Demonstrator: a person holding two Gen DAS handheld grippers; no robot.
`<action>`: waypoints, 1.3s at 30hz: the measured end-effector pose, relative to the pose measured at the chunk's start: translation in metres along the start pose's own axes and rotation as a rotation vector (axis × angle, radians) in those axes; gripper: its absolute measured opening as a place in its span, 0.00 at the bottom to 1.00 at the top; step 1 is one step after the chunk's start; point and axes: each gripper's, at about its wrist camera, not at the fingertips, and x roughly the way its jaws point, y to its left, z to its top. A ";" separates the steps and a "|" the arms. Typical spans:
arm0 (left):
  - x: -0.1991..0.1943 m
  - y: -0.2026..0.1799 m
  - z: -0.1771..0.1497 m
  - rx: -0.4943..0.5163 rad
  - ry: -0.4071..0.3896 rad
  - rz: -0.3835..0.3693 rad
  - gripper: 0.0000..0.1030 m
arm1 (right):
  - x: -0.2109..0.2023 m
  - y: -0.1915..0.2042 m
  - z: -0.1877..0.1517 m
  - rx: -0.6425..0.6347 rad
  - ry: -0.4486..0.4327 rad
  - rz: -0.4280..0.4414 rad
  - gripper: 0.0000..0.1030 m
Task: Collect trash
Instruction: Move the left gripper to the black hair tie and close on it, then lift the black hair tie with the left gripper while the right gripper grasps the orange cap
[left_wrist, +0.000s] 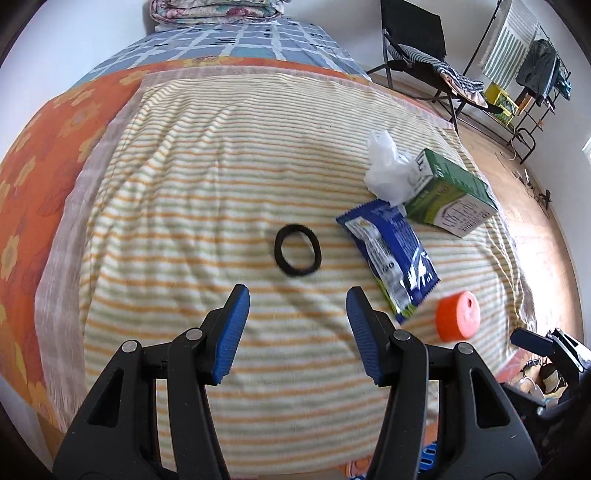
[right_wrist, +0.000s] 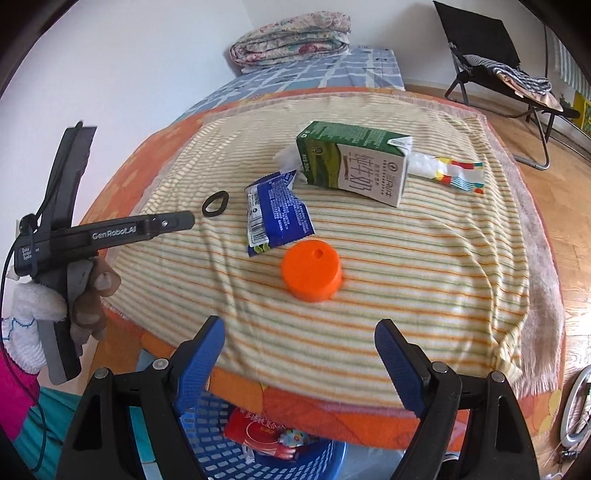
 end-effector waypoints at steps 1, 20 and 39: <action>0.004 0.000 0.002 0.002 0.002 0.000 0.54 | 0.003 0.001 0.002 -0.003 0.004 -0.003 0.83; 0.040 -0.005 0.021 0.012 0.042 0.018 0.29 | 0.045 -0.002 0.022 -0.011 0.076 -0.060 0.78; 0.022 -0.002 0.019 0.022 -0.015 0.034 0.05 | 0.041 -0.001 0.020 -0.034 0.068 -0.056 0.38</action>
